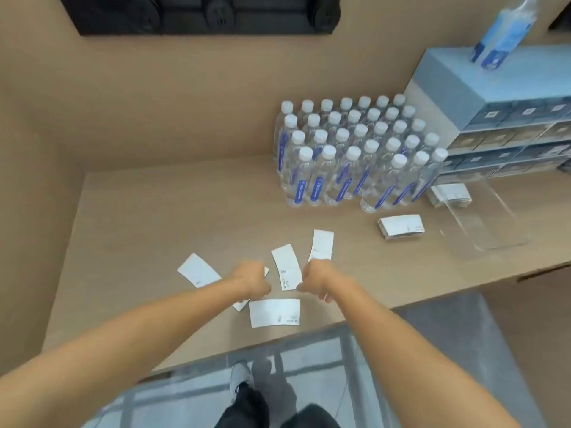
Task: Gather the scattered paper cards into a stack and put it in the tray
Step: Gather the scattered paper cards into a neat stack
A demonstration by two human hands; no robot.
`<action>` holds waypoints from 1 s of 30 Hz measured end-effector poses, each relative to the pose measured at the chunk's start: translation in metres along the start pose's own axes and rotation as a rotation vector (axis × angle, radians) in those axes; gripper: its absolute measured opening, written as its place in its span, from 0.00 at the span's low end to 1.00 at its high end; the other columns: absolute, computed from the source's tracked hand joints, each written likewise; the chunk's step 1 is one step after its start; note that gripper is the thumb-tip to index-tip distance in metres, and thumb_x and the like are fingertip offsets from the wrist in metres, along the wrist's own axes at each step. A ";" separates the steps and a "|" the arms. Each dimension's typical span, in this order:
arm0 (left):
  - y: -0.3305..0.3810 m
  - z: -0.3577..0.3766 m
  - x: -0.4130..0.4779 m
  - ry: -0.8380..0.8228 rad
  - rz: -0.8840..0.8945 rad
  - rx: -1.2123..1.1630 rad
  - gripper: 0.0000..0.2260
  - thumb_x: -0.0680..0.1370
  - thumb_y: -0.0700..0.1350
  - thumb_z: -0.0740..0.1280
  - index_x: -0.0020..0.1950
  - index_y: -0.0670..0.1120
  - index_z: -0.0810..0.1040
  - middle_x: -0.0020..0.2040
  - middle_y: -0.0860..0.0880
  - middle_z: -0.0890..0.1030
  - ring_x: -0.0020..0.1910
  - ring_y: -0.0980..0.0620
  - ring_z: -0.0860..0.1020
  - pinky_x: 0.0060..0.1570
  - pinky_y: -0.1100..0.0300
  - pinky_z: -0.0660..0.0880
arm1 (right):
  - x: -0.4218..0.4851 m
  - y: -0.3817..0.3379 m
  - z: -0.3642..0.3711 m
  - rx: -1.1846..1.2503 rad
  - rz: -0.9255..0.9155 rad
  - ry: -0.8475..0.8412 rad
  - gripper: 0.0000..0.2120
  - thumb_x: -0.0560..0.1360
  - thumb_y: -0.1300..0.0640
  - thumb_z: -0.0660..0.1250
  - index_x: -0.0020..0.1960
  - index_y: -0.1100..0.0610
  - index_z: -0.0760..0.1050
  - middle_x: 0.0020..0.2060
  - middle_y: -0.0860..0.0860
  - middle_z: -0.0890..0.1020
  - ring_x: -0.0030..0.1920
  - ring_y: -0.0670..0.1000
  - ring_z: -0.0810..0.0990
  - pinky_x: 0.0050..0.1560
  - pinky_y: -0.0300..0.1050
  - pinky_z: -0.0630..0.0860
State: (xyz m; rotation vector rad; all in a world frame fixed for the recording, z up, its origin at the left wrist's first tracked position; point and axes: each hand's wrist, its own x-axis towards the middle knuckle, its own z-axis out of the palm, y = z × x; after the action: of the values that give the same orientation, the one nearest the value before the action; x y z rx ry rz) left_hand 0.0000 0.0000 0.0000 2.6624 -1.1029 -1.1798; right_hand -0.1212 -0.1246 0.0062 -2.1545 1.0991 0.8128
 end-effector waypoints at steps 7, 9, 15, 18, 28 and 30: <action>-0.017 0.067 -0.003 0.114 -0.128 -0.139 0.12 0.75 0.43 0.64 0.57 0.41 0.75 0.58 0.40 0.77 0.57 0.41 0.77 0.51 0.54 0.75 | 0.011 0.010 0.066 0.130 0.021 0.110 0.13 0.73 0.57 0.68 0.55 0.60 0.76 0.53 0.58 0.81 0.53 0.59 0.81 0.47 0.47 0.77; -0.016 0.073 -0.008 0.181 -0.174 -0.190 0.13 0.75 0.44 0.65 0.58 0.41 0.74 0.59 0.41 0.74 0.57 0.40 0.77 0.52 0.52 0.74 | 0.012 0.012 0.075 0.173 0.023 0.163 0.12 0.72 0.59 0.68 0.55 0.60 0.76 0.53 0.57 0.80 0.52 0.58 0.81 0.46 0.46 0.77; -0.009 0.087 -0.018 0.316 -0.306 -0.444 0.14 0.73 0.38 0.68 0.58 0.42 0.71 0.58 0.42 0.71 0.50 0.43 0.75 0.49 0.56 0.73 | 0.010 0.017 0.097 0.522 0.072 0.244 0.07 0.72 0.65 0.66 0.46 0.56 0.71 0.45 0.55 0.79 0.44 0.54 0.76 0.47 0.47 0.77; -0.011 0.092 -0.017 0.342 -0.349 -0.606 0.16 0.72 0.35 0.68 0.58 0.42 0.72 0.57 0.42 0.76 0.51 0.45 0.76 0.48 0.58 0.72 | 0.010 0.024 0.095 0.682 0.109 0.223 0.09 0.71 0.68 0.67 0.43 0.56 0.70 0.41 0.53 0.77 0.38 0.52 0.74 0.38 0.45 0.77; -0.020 0.072 -0.005 0.335 -0.436 -0.928 0.07 0.72 0.38 0.71 0.46 0.48 0.79 0.42 0.48 0.82 0.48 0.46 0.82 0.51 0.56 0.78 | 0.017 0.032 0.072 0.942 0.110 0.143 0.10 0.69 0.70 0.69 0.39 0.57 0.73 0.42 0.58 0.82 0.50 0.60 0.85 0.46 0.57 0.85; -0.025 0.064 -0.002 0.335 -0.436 -0.958 0.06 0.72 0.38 0.70 0.45 0.48 0.79 0.44 0.46 0.82 0.48 0.44 0.82 0.52 0.50 0.80 | 0.018 0.025 0.067 0.978 0.089 0.125 0.11 0.69 0.71 0.70 0.39 0.57 0.73 0.40 0.56 0.80 0.50 0.59 0.85 0.44 0.55 0.85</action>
State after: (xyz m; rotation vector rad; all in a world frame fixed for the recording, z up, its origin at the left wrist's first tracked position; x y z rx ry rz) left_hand -0.0286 0.0358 -0.0516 2.1850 0.1275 -0.8958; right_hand -0.1508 -0.0974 -0.0563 -1.3344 1.2944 0.0900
